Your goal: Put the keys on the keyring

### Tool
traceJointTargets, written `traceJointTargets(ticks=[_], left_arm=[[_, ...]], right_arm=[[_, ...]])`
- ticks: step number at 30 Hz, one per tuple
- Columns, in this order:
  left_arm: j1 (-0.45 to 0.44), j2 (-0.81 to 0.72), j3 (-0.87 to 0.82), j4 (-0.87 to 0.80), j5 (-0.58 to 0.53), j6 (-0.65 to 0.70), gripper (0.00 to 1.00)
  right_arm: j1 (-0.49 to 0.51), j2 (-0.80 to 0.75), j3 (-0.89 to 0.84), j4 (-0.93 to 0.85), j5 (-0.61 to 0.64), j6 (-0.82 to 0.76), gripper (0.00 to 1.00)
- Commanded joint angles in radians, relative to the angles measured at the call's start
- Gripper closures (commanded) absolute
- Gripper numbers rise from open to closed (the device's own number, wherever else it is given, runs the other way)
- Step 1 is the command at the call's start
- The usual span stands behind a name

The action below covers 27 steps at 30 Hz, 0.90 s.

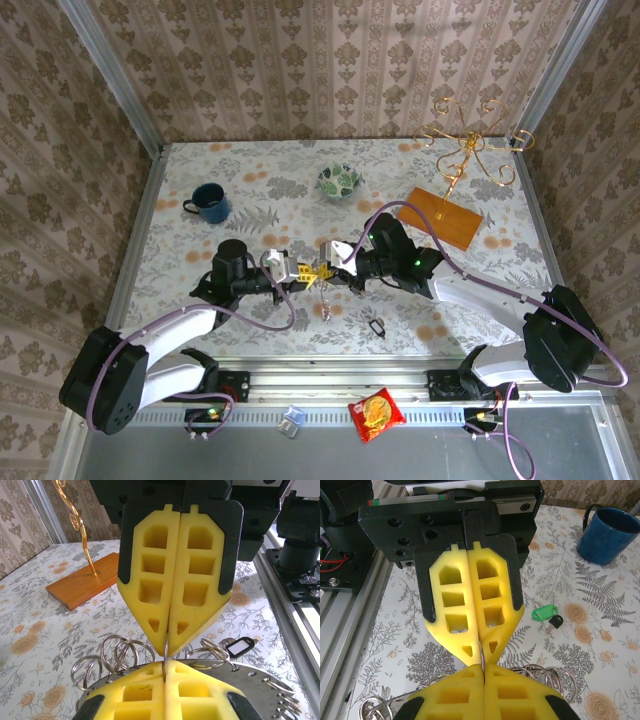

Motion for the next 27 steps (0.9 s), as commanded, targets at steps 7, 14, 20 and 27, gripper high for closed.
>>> traceJointTargets(ticks=[7, 14, 20, 27], left_arm=[[-0.005, -0.021, 0.027, 0.023, -0.005, 0.014, 0.93], [-0.006, -0.012, 0.025, 0.050, -0.007, 0.000, 0.89], [-0.006, -0.016, 0.021, 0.049, -0.009, 0.000, 0.88], [-0.006, -0.014, 0.023, 0.054, 0.004, -0.007, 1.00]], right_arm=[[0.020, -0.002, 0.010, -0.040, -0.044, -0.015, 1.00], [0.025, 0.005, 0.012, -0.040, -0.046, -0.011, 1.00], [0.025, 0.005, 0.010, -0.053, -0.026, -0.016, 1.00], [0.027, 0.009, 0.017, -0.055, -0.034, -0.011, 1.00]])
